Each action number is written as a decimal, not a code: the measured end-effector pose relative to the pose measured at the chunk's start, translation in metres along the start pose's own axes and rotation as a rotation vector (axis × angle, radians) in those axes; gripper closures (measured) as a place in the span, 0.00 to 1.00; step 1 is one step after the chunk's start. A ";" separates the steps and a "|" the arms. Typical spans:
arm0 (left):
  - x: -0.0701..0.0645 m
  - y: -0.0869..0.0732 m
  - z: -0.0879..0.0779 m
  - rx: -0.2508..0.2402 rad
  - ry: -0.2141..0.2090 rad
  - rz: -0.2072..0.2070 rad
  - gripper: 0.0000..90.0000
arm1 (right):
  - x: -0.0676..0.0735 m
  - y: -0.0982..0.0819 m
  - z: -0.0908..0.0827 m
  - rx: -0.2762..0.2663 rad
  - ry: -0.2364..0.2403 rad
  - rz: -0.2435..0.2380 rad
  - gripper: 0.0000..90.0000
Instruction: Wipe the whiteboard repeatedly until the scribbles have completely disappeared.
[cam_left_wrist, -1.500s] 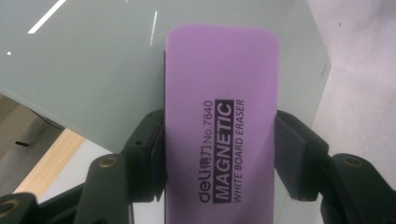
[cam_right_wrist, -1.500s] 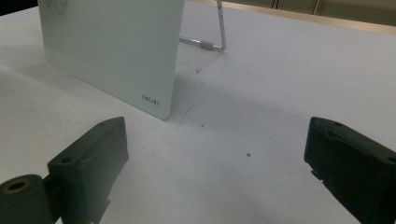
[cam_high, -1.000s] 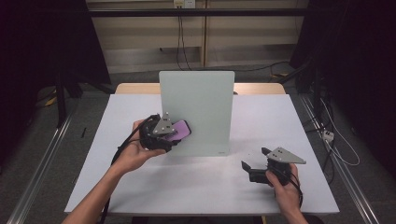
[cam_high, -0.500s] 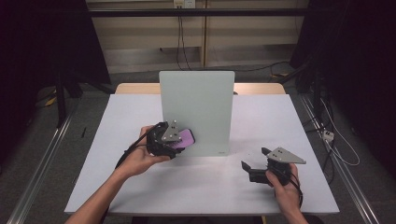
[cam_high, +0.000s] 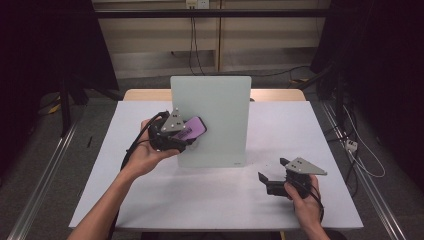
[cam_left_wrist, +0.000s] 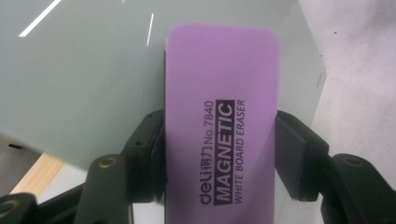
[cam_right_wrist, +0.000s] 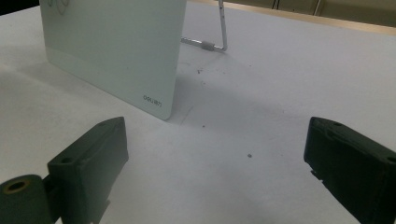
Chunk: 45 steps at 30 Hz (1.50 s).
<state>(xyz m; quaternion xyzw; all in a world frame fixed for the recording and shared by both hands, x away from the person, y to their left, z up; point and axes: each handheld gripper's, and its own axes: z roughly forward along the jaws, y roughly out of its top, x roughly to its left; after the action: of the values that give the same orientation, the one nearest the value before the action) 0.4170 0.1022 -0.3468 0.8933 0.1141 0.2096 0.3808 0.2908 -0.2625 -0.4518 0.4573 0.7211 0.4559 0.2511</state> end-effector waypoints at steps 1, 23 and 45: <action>-0.002 0.000 0.002 0.010 -0.005 0.008 0.45 | 0.000 0.000 0.000 0.000 0.001 0.000 0.08; -0.040 -0.015 0.039 0.140 -0.112 0.119 0.45 | -0.001 0.000 0.000 0.001 0.001 0.001 0.08; -0.023 -0.033 0.017 0.103 -0.089 0.036 0.45 | -0.001 0.000 0.000 -0.003 0.001 0.002 0.08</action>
<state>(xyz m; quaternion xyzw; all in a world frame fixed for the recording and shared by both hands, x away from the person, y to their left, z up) 0.4033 0.1053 -0.3877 0.9221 0.0916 0.1704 0.3350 0.2910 -0.2630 -0.4518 0.4574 0.7201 0.4574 0.2511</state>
